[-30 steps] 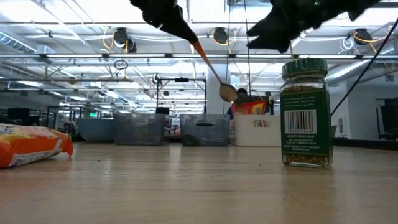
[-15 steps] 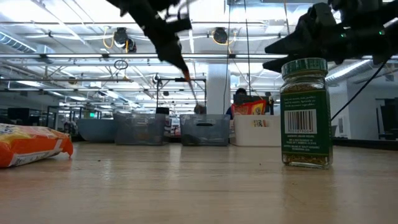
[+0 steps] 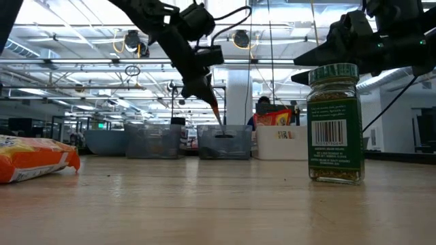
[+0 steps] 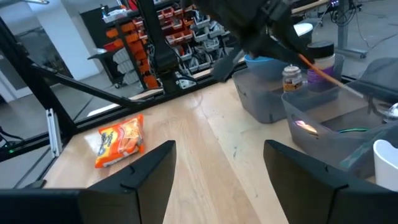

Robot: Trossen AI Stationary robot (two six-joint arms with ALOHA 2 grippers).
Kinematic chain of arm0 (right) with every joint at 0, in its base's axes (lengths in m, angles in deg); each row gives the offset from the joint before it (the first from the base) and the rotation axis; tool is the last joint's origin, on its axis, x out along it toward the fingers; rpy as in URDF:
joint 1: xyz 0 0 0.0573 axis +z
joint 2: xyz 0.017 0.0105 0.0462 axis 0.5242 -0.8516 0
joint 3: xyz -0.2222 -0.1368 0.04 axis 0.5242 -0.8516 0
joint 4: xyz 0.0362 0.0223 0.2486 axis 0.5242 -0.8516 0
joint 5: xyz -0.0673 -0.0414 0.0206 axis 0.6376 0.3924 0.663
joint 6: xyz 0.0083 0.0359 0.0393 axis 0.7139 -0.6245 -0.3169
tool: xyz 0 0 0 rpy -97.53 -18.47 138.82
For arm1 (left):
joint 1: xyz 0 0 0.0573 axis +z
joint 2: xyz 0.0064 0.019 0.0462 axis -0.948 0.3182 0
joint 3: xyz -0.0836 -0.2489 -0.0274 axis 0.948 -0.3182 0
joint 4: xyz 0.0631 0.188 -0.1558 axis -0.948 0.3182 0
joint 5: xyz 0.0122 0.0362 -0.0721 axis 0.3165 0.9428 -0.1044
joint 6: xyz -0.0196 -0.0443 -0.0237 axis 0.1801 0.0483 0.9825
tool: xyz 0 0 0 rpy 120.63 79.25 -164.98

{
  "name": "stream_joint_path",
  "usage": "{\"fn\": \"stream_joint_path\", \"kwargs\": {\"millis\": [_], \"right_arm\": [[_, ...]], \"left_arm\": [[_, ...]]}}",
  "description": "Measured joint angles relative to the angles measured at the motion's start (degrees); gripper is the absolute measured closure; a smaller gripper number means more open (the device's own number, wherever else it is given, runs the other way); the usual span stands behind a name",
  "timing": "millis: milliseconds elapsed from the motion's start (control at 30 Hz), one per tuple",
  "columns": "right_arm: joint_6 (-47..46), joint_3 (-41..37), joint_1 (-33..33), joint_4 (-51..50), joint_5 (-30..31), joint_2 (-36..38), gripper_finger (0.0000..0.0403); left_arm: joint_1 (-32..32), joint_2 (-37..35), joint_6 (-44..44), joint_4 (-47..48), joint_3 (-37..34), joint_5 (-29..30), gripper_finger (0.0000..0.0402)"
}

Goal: Pick & Place Food Item
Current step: Put the orange spoon into the right black bin

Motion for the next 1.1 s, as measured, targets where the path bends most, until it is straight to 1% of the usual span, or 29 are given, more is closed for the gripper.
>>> {"fn": "stream_joint_path", "kwargs": {"millis": [300, 567, 800, 967, 1100], "right_arm": [[0.23, 0.0, 0.0, -0.38, 0.04, 0.0, 0.0172], [0.24, 0.0, 0.0, -0.94, 0.07, 0.0, 0.0176], [0.24, 0.0, 0.0, -1.55, 0.06, 0.0, 0.0179], [0.24, 0.0, 0.0, -1.56, 0.07, 0.0, 0.0179], [0.24, 0.0, 0.0, -1.55, 0.07, 0.0, 0.0181]], "left_arm": [[-0.8, 4.74, -8.08, -4.41, 0.0, 0.34, 0.0394], [-1.65, 5.74, -11.46, -5.71, 0.0, 0.52, 0.0391], [-2.24, 5.74, -11.28, -5.35, 0.02, 0.56, 0.0388], [-2.43, 5.74, -10.56, -3.45, 0.02, 0.31, 0.038], [-2.43, 5.74, -10.43, -0.37, 0.01, -2.09, 0.0366]]}}
